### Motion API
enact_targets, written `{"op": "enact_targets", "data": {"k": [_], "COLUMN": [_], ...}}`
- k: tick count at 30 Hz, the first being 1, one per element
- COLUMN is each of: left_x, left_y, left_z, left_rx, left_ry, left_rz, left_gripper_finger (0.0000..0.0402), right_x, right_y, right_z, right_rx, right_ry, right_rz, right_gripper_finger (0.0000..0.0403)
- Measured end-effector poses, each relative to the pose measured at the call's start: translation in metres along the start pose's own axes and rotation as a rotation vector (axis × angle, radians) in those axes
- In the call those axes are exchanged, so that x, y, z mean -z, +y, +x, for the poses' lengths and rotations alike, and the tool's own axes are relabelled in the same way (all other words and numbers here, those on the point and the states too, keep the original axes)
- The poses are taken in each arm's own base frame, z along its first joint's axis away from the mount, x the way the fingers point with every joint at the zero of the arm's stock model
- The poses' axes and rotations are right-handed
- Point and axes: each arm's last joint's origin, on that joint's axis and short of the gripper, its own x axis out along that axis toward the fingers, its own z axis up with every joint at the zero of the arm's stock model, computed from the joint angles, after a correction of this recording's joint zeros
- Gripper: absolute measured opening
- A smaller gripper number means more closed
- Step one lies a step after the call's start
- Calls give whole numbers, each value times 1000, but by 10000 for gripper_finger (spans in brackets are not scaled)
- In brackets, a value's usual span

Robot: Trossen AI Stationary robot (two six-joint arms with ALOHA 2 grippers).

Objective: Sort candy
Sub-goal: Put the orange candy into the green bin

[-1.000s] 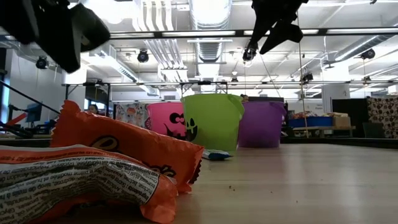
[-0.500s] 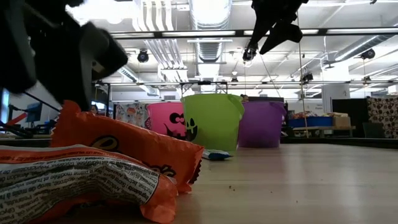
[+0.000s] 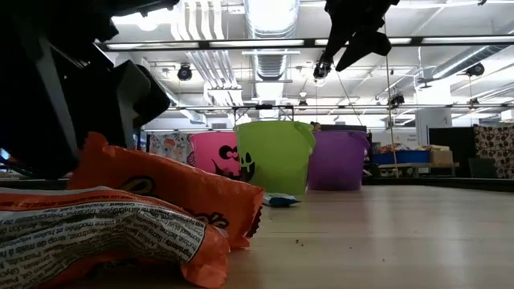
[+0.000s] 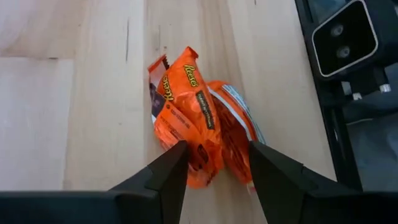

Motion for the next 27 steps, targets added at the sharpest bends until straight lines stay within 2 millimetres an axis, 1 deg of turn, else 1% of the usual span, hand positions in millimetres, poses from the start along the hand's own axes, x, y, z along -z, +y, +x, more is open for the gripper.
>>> {"op": "enact_targets", "data": {"k": [5, 9, 13, 17, 19, 21, 24, 27], "left_x": [3, 5, 4, 3, 2, 1, -2, -7], "left_y": [6, 11, 12, 14, 16, 18, 21, 25], "left_z": [3, 5, 5, 3, -1, -7, -22, -40], "left_rx": [-4, -2, -5, -12, -22, -38, -58, -73], "left_ry": [-12, -22, -26, -23, -12, 6, 30, 43], "left_rz": [-25, -59, -65, -68, -72, -76, -75, -52], "left_gripper_finger": [145, 121, 78, 16, 6, 7, 2, 1], "right_x": [2, 3, 4, 6, 7, 9, 11, 14], "right_y": [3, 5, 7, 10, 12, 15, 18, 20], "right_z": [-1, -1, -1, -2, -3, -4, -9, -15], "right_rx": [-10, -14, -19, -28, -34, -43, -62, -83], "right_ry": [3, 4, 6, 8, 10, 11, 4, -6], "right_rz": [-11, -17, -23, -35, -51, -62, -73, -83], "right_gripper_finger": [216, 216, 216, 216, 216, 216, 216, 216]}}
